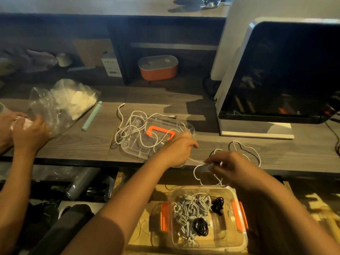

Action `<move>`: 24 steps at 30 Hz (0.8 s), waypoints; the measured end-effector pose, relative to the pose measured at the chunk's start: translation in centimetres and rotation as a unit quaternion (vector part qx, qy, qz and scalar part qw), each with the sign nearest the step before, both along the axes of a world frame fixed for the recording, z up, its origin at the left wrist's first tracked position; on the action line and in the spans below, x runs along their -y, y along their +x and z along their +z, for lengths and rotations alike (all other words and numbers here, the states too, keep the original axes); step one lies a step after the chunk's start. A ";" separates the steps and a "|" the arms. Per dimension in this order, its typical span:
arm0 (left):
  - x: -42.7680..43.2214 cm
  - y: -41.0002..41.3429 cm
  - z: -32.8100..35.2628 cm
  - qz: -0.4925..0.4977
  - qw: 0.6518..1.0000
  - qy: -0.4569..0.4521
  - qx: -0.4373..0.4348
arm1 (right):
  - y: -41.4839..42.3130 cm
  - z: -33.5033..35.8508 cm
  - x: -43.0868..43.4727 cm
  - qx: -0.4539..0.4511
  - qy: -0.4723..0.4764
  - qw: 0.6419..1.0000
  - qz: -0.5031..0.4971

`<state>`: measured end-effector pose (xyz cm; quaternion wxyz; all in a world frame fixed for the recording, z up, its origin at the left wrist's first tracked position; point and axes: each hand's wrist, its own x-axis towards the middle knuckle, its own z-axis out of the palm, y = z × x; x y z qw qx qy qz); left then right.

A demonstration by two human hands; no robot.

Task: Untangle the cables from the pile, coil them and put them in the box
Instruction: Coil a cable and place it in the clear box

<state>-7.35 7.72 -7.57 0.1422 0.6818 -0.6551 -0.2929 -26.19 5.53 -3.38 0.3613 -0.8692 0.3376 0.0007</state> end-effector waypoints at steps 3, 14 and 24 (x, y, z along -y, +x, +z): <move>-0.9 -0.2 0.0 0.004 0.999 0.009 -0.051 | -0.9 0.9 1.3 0.034 -0.040 0.996 -0.070; -2.4 -1.1 -1.1 0.067 0.937 0.048 -0.338 | 0.4 -1.1 1.9 0.183 -0.019 0.922 -0.342; 0.6 -3.7 0.9 0.157 0.936 -0.154 -0.274 | 4.7 -3.2 -2.7 0.090 0.077 0.982 -0.148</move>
